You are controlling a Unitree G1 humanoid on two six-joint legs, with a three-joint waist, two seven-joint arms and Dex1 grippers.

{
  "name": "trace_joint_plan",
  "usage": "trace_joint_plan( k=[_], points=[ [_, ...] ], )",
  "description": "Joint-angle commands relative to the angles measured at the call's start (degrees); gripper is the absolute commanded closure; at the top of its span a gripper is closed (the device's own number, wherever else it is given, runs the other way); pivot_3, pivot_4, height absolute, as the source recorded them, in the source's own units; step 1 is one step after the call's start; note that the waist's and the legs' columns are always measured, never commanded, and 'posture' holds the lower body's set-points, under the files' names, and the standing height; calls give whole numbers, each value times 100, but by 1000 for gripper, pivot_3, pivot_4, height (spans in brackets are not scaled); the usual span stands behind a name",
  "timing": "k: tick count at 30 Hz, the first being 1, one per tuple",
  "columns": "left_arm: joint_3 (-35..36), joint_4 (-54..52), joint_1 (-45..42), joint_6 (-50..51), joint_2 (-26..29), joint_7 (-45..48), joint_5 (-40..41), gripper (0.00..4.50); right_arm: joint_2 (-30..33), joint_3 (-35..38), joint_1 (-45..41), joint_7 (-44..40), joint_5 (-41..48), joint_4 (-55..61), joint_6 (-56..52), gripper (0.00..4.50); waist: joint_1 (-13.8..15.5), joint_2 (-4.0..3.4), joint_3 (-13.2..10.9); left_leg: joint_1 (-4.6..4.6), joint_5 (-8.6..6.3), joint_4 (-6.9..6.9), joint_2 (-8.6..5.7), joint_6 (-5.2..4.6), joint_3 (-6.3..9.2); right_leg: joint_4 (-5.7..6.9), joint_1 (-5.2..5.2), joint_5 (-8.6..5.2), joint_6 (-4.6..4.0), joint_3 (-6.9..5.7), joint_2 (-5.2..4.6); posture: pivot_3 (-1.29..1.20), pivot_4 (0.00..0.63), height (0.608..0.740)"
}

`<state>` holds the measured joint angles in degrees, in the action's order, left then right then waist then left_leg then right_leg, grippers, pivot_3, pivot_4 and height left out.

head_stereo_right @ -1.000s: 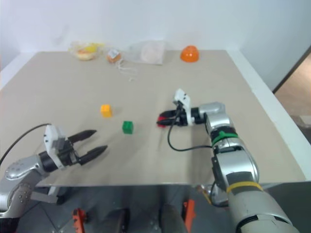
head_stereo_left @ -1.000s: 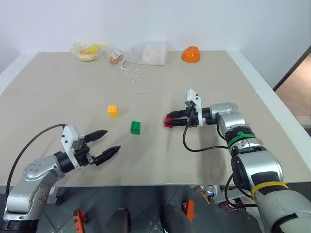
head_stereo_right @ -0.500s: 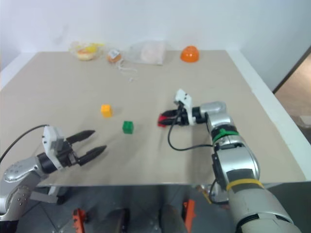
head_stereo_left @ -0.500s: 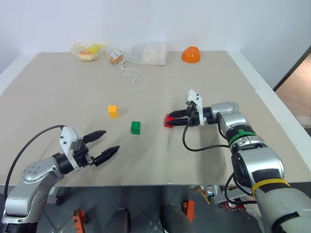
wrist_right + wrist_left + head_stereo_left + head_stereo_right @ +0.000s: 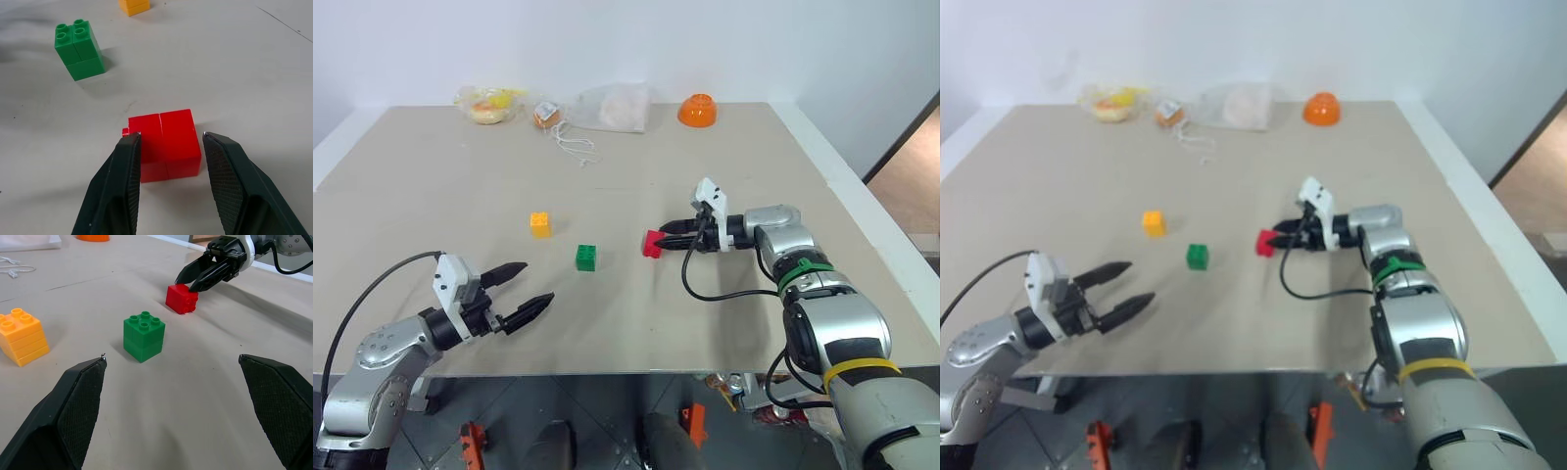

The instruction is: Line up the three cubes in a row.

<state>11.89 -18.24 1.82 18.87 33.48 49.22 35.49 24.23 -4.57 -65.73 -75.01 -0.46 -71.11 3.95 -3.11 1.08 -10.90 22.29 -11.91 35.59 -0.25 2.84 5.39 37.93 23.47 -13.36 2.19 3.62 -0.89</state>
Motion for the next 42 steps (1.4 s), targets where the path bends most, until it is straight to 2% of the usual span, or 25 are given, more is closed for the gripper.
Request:
trace_joint_plan(
  k=[1,11,29,42],
  points=[
    [143,-194,-11,-88,12,-23,55,0,-30,51,-146,62,-60,-25,47,2488,1,0,0,0,0,0,0,0,1,0,0,0,0,0,0,0,150,740],
    [113,-273,57,-81,-60,-96,41,0,-188,200,-356,1088,-95,-150,326,2488,0,0,0,2,0,-1,0,0,0,0,2,0,0,1,0,0,150,740],
    [213,-375,160,-61,-26,-179,85,0,-140,163,-256,810,-191,-158,347,2488,-1,0,0,2,0,-3,-1,0,0,0,3,-2,0,2,0,0,150,740],
    [214,-453,160,-18,-18,-225,90,0,-118,-173,-143,1771,-867,-283,884,2488,-1,1,1,-8,0,-1,-1,0,-1,0,-6,0,-1,3,0,0,150,740]
  ],
)
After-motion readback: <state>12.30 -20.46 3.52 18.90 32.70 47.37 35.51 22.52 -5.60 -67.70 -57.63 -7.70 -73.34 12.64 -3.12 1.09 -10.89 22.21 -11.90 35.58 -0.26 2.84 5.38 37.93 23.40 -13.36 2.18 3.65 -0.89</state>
